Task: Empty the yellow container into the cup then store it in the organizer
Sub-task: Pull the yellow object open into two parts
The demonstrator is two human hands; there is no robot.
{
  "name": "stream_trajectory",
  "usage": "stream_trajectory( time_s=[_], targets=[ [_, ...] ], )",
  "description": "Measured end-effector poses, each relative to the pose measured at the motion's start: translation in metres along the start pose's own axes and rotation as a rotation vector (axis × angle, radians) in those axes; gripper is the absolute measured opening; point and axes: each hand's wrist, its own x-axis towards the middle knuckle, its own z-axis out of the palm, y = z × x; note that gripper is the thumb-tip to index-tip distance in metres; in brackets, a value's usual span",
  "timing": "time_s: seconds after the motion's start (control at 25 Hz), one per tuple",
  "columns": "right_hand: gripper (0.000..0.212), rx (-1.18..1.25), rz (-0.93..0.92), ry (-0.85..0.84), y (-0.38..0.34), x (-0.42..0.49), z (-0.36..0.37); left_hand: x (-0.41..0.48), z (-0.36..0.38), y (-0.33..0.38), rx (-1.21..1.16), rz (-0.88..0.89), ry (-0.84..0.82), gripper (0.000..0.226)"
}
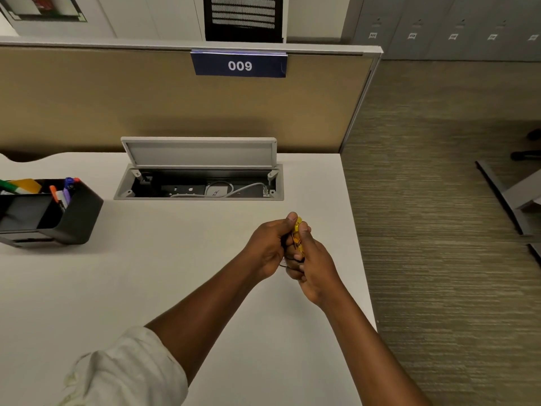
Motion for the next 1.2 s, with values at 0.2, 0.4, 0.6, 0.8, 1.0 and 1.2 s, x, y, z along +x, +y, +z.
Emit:
stream_trajectory(
  time_s=[0.2, 0.4, 0.6, 0.8, 1.0, 1.2],
  targets=[
    [0.056, -0.089, -0.016, 0.051, 0.003, 0.004, 0.002, 0.007, 0.000, -0.003, 0.031, -0.011, 0.028, 0.037],
    [0.052, 0.030, 0.036, 0.016, 0.002, 0.004, 0.001, 0.010, -0.003, -0.002, 0.007, -0.029, 0.053, 0.036],
    [0.050, 0.179, 0.111, -0.053, 0.003, 0.002, -0.004, 0.014, -0.009, 0.004, 0.099, -0.038, 0.040, 0.035],
    [0.043, 0.235, 0.109, -0.055, 0.008, 0.002, -0.008, 0.015, -0.007, 0.002, 0.022, -0.021, 0.106, 0.033],
    [0.034, -0.086, 0.035, 0.071, -0.004, -0.002, -0.023, 0.019, -0.012, 0.005, 0.007, 0.032, 0.158, 0.033],
    [0.014, -0.766, -0.229, 0.179, -0.029, 0.002, -0.038, 0.018, -0.017, 0.006, 0.050, 0.023, 0.214, 0.033]
  ],
)
